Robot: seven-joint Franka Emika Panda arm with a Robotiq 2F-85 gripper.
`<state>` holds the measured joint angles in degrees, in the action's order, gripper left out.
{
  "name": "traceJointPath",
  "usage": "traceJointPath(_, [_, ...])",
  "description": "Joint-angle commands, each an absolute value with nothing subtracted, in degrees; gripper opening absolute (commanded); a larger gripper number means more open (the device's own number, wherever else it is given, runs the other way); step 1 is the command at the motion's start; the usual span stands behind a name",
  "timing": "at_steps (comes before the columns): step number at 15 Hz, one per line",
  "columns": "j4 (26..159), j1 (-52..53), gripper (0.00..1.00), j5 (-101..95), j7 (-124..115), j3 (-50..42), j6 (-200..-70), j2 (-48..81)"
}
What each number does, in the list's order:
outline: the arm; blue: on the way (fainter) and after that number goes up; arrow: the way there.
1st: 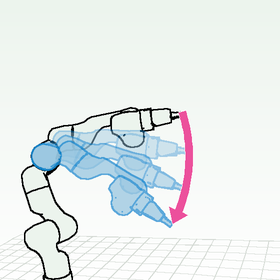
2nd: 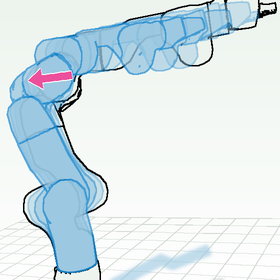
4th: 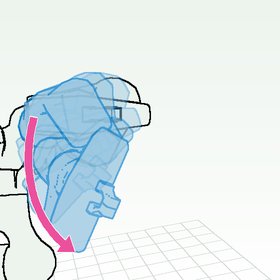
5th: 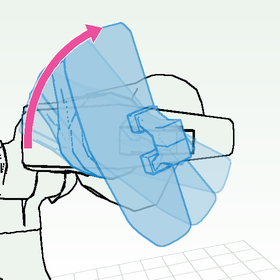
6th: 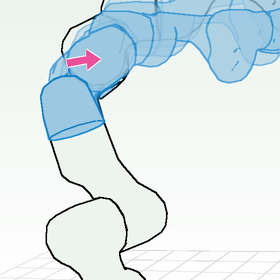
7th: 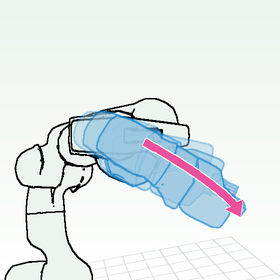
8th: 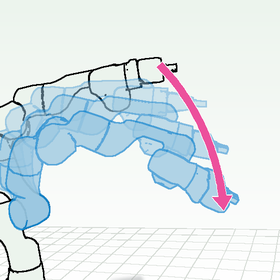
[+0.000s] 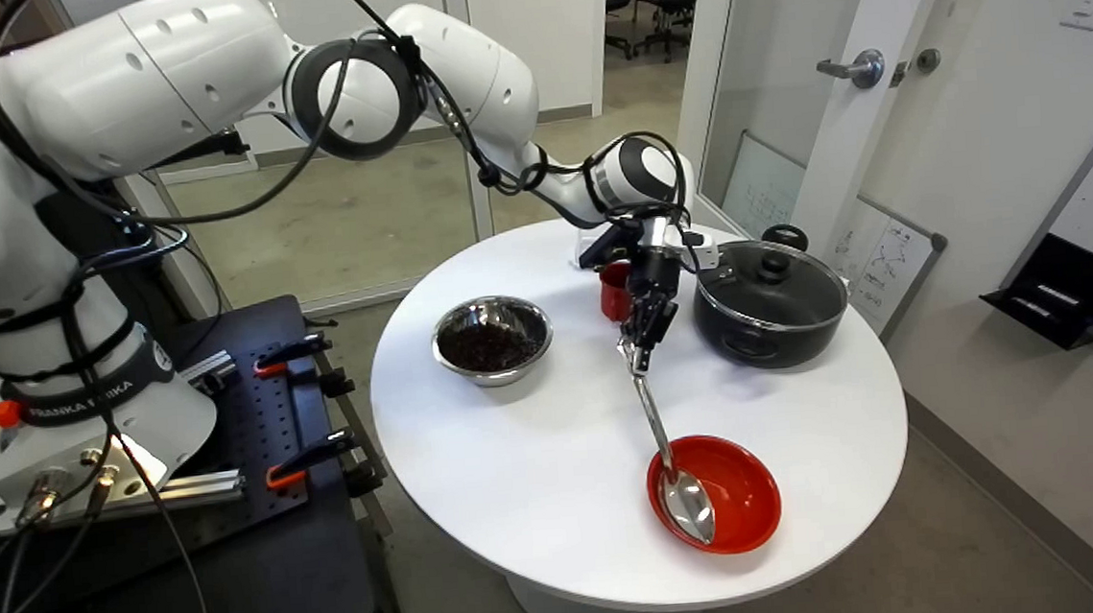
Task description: Pick the spoon in the red bowl and stir the contents in the silver bowl, then put the spoon back in the red bowl
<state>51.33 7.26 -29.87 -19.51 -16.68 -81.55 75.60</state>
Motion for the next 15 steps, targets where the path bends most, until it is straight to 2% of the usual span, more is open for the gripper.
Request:
traceJointPath(1, [46.73,7.26,0.18,-30.94,-16.73,-17.35,-78.22,78.30])
traceJointPath(2, [46.40,7.22,0.30,-30.86,-16.54,-17.32,-77.90,78.44])
traceJointPath(4, [46.53,7.31,0.42,-30.80,-16.33,-17.44,-77.63,78.32])
traceJointPath(11, [46.20,6.87,0.97,-30.03,-12.16,-16.48,-76.94,77.43])
traceJointPath(15, [46.47,5.36,1.00,-27.97,0.08,-13.61,-76.64,74.18])
